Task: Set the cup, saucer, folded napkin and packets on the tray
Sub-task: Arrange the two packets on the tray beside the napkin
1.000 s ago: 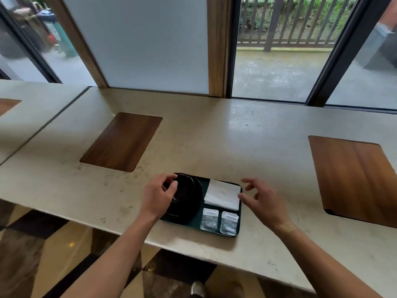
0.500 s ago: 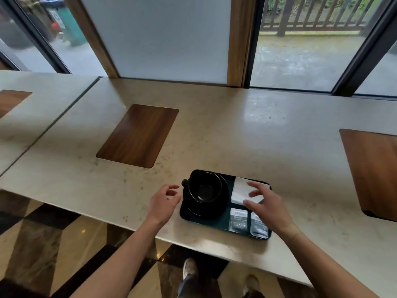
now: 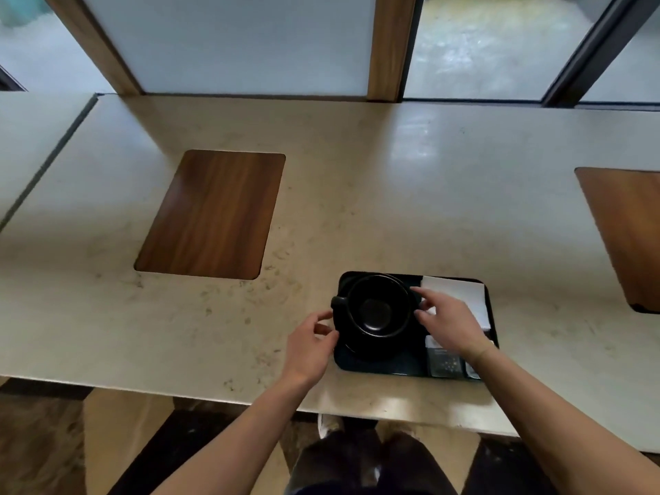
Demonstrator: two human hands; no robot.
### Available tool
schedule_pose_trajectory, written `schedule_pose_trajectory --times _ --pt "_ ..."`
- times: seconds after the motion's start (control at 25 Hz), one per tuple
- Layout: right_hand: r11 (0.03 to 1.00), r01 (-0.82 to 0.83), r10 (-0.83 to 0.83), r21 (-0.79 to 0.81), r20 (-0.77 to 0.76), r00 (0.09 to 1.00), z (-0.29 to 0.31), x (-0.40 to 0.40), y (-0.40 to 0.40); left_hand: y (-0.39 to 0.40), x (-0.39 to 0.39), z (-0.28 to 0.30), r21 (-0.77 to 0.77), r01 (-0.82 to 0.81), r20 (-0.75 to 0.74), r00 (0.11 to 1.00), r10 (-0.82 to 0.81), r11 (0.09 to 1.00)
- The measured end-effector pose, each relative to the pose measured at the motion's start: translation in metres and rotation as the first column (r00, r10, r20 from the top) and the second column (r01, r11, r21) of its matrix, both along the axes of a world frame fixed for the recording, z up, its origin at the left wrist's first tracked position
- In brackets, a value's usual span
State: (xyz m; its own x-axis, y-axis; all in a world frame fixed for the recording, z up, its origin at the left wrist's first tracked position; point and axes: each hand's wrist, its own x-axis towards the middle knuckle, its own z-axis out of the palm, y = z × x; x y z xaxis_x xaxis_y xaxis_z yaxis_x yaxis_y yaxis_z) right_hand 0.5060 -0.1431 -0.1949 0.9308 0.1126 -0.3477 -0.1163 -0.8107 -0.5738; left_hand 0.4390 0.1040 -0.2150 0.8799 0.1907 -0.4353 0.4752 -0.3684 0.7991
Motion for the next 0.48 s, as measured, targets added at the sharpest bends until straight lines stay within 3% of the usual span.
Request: schedule_pose_trajectory --times 0.2,0.48 --pt "0.998 0.04 -0.038 -0.042 0.037 0.999 0.001 0.002 0.002 -0.001 0.001 0.0 -0.048 -0.002 0.019 1.0 0.003 0.999" --pt "0.996 0.093 -0.094 -0.01 -0.065 0.993 -0.001 -0.027 0.001 0.005 0.038 0.005 -0.002 0.097 0.031 0.995 -0.097 0.995"
